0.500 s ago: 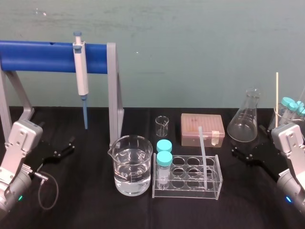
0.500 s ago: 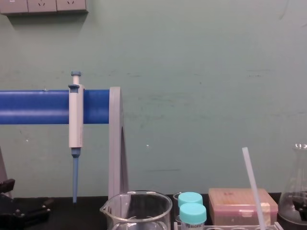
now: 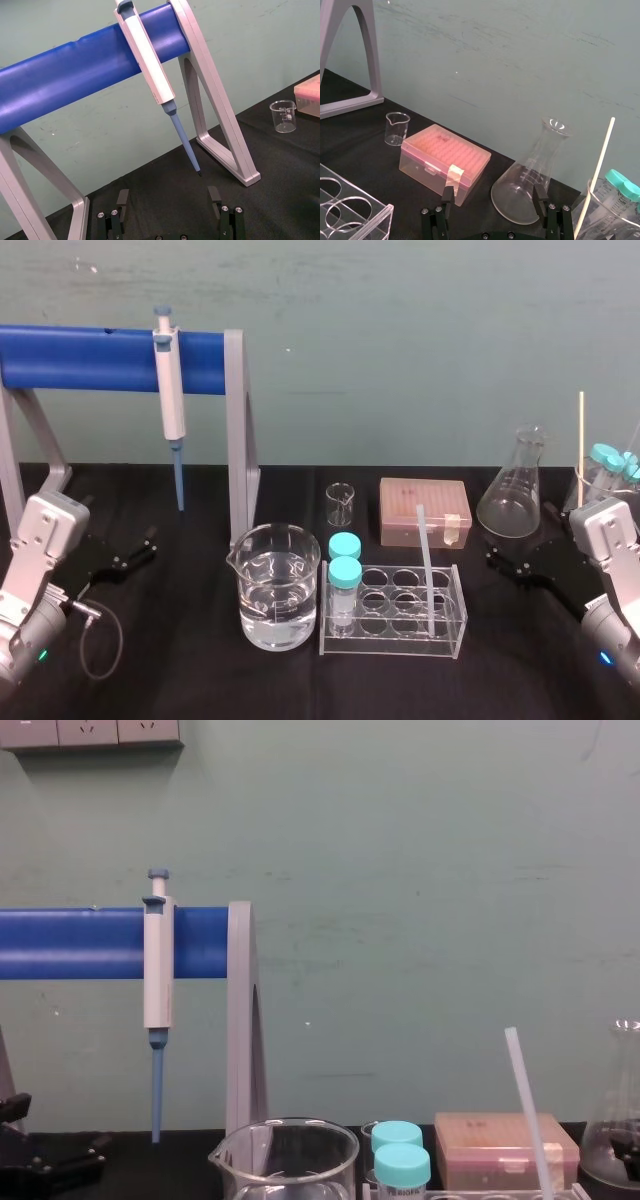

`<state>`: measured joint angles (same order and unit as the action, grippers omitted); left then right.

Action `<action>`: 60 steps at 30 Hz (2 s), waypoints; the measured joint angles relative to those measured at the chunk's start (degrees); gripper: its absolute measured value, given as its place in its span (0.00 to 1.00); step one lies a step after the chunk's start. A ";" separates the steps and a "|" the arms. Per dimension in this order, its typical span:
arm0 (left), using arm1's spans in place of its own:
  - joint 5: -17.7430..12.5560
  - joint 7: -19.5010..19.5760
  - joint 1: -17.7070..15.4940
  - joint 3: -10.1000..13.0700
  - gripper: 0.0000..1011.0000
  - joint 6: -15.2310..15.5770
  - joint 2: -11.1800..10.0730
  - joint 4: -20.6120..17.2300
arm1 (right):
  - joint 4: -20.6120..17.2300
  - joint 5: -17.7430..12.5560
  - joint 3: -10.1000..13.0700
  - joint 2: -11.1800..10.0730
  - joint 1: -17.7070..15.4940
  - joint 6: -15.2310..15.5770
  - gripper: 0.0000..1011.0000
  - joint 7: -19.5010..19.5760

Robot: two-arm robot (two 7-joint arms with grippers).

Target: Pick up the stirring rod with one hand, then place it down.

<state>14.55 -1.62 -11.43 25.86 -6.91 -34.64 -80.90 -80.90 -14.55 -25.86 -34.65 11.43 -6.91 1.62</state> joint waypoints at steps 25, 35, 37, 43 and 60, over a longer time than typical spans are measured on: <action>0.00 0.00 0.00 0.00 0.99 0.00 0.00 0.00 | 0.00 0.00 0.00 0.00 0.00 0.00 0.99 0.00; 0.00 0.00 0.00 0.00 0.99 0.00 0.00 0.00 | 0.00 0.00 0.00 0.00 0.00 0.00 0.99 0.00; 0.00 0.00 0.00 0.00 0.99 0.00 0.00 0.00 | 0.00 -0.13 0.31 0.09 -0.06 -0.03 0.99 -0.16; 0.00 0.00 0.00 0.00 0.99 0.00 0.00 0.00 | -1.69 -3.04 2.56 -0.41 -1.47 -0.32 0.99 -3.44; 0.00 0.00 0.00 0.00 0.99 0.00 0.00 0.00 | -14.07 -20.62 9.72 -6.15 -8.98 8.26 0.99 -21.24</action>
<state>14.55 -1.62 -11.43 25.86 -6.91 -34.65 -80.90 -94.97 -35.17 -16.14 -40.79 2.45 1.35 -19.62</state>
